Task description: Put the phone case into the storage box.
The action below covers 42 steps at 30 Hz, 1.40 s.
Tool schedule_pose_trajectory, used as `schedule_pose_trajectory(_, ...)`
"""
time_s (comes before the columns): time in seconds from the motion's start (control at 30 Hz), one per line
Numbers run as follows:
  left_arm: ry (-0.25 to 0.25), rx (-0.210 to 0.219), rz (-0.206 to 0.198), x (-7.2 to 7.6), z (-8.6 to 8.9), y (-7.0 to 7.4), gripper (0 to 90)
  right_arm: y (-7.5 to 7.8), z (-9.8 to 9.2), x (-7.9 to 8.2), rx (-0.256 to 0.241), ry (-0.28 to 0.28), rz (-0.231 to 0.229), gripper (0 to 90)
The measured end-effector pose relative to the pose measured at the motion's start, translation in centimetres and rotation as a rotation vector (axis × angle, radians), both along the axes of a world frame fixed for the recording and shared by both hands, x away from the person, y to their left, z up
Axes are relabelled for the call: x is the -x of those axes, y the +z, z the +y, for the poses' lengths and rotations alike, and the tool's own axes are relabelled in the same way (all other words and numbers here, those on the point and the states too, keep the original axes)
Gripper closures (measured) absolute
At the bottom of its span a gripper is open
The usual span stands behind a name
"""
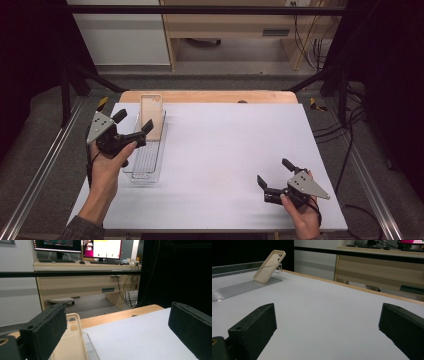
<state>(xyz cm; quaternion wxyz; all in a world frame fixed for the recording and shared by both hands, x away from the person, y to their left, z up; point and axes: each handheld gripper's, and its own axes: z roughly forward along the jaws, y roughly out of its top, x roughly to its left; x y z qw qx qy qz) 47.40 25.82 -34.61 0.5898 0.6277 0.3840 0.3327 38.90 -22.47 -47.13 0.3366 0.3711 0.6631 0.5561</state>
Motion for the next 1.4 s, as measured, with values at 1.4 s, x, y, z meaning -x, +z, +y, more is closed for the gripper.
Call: schedule_pose_trajectory(1.4, 0.077, 0.020, 0.014, 4.6, 6.4, -6.6, 1.2, -0.1, 0.1, 0.0, 0.014, 0.004, 0.002, 1.7)
